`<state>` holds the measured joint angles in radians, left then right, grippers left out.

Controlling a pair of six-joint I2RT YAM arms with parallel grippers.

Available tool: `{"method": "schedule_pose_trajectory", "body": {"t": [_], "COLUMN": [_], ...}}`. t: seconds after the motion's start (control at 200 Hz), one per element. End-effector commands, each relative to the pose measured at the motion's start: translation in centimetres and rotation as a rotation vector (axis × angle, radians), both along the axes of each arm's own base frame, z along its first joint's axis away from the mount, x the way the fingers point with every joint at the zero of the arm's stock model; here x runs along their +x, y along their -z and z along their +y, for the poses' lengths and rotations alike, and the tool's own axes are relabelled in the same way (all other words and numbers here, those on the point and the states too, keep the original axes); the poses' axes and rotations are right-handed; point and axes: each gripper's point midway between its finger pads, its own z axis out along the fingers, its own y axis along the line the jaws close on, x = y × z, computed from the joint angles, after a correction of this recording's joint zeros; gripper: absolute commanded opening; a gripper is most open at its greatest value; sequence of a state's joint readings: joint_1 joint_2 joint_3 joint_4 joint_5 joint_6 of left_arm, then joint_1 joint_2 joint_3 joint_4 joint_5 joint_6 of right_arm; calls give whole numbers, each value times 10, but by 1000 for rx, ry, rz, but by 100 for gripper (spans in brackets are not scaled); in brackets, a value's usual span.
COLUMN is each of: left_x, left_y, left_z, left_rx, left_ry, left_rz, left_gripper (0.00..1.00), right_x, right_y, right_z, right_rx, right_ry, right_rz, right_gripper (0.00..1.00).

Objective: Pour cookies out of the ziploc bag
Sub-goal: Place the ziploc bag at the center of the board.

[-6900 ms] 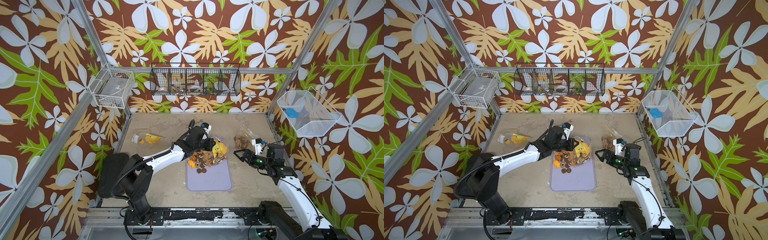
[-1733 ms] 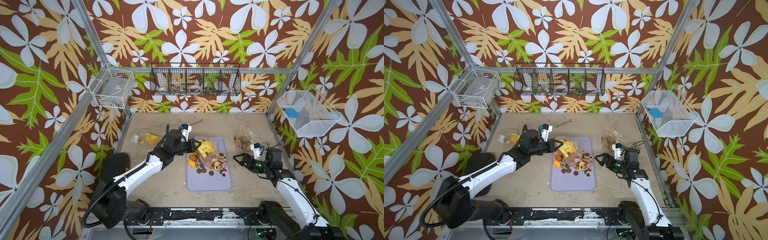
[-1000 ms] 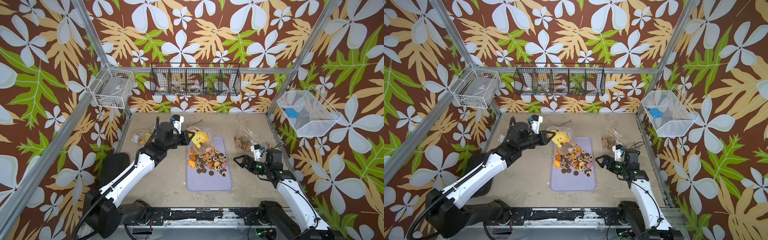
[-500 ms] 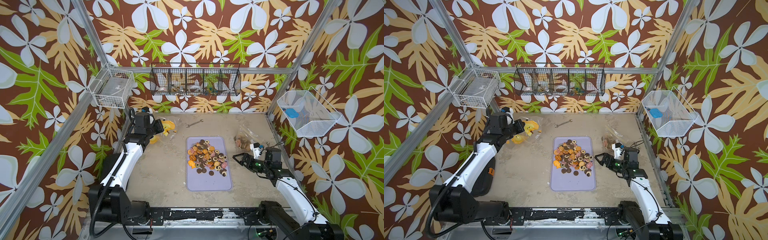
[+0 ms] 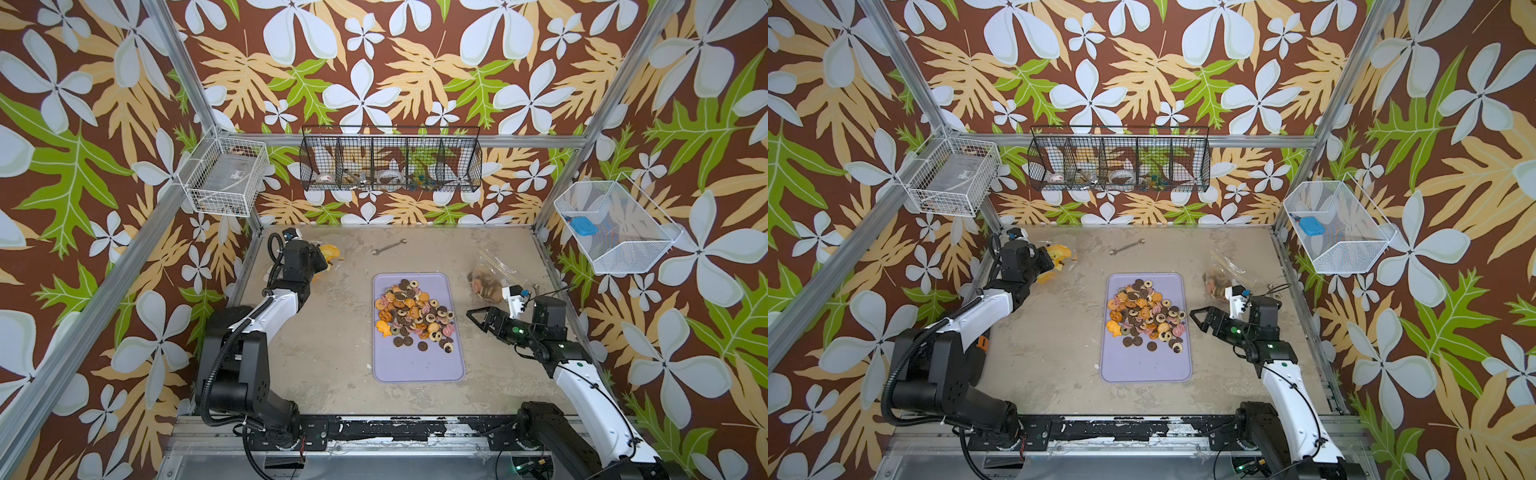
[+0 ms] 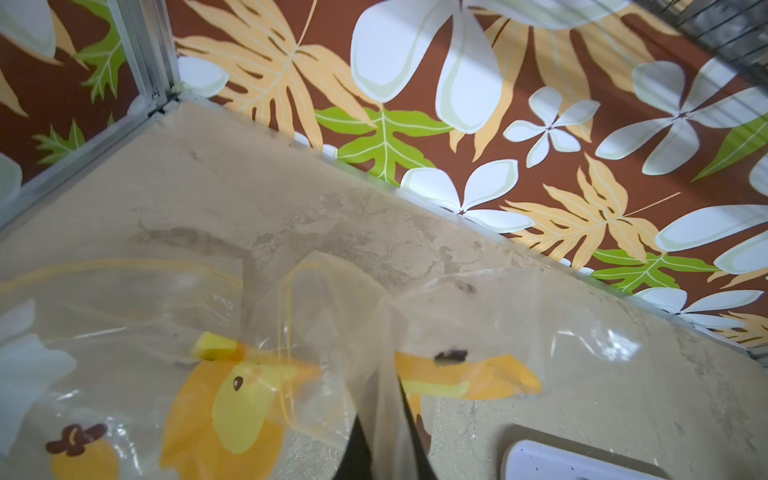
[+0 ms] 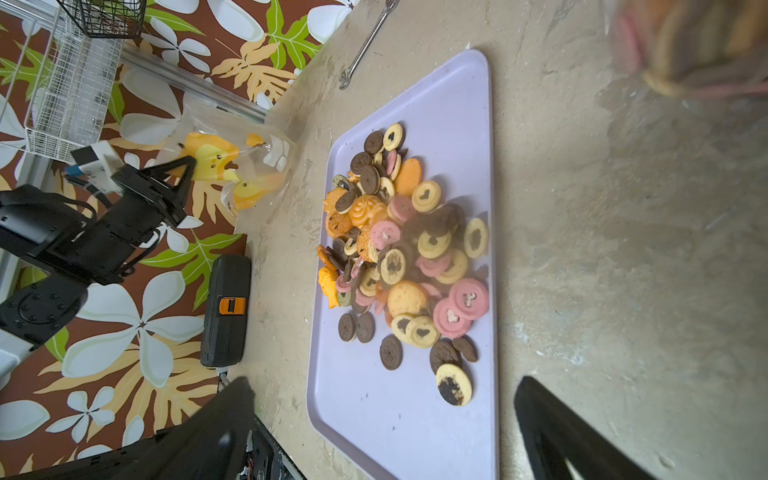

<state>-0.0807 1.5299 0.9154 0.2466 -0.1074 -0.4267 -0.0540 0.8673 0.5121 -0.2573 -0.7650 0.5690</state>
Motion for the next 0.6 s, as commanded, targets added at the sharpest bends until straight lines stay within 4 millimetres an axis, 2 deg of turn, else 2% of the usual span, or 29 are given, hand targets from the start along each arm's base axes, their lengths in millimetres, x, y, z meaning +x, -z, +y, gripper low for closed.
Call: {"method": "schedule_pose_trajectory", "body": {"t": [0.0,0.115,0.275,0.41,0.596], "left_x": [-3,-10,-9,-8,-12], "left_y": [10,23,10,-9,-40], "left_z": [2,-2,-10,-18,-34], "left_rx": [-52,-71,-98,-151,-227], "left_ry": [-30,-17,24,50,121], "left_rz": [-30,-7,-24,-36,-37], "left_gripper": [2,25,54,98,100], "right_x": [2,1,-3,-5,-8], "right_y": [-4,-2,7,14,41], "right_z": [-3,-4,-6,-7,-9], "right_rx": [-13,-19,-33,-57,-77], "right_ry": [15,26,31,25,15], "right_rz": [-21,-23,-3,22,116], "right_gripper": [100,100,100,100,100]}}
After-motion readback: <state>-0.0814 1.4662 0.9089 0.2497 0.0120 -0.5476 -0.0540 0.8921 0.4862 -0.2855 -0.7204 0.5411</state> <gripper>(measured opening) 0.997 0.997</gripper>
